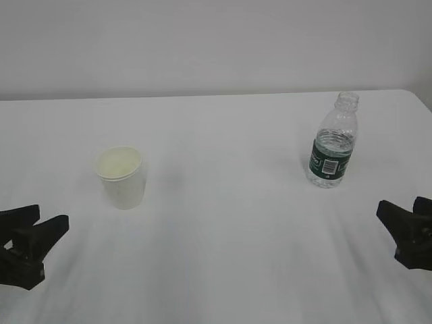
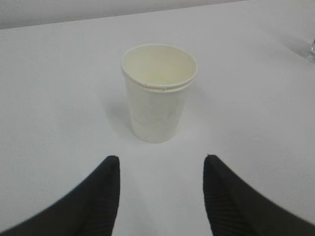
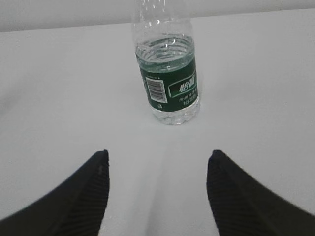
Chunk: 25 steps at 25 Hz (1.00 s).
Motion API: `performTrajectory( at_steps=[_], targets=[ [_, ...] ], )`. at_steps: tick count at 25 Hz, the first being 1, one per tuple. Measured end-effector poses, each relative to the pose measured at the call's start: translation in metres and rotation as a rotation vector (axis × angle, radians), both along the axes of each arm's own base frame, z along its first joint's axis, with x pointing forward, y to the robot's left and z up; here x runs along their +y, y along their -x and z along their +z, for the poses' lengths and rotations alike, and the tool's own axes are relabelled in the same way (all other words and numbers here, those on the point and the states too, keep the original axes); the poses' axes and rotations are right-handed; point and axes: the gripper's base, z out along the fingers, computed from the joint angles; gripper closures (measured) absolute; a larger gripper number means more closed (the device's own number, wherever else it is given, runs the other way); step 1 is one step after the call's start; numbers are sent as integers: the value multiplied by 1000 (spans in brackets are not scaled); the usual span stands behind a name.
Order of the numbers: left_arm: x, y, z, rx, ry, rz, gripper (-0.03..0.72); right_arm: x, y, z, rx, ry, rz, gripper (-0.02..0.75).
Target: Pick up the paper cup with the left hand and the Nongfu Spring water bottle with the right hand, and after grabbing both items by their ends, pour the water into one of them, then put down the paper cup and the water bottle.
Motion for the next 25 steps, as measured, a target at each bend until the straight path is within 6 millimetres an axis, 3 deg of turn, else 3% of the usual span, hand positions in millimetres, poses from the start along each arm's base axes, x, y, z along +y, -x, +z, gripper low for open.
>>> performTrajectory(
  at_steps=[6, 13, 25],
  targets=[
    [-2, -2, 1, -10, 1, -15, 301, -1, -8, -3, 3, 22, -4, 242],
    [-3, -5, 2, -19, 2, -25, 301, -1, -26, -6, -11, 48, 3, 104],
    [-4, -6, -20, 94, -21, -27, 272, -1, -57, -23, 15, 51, 13, 89]
  ],
)
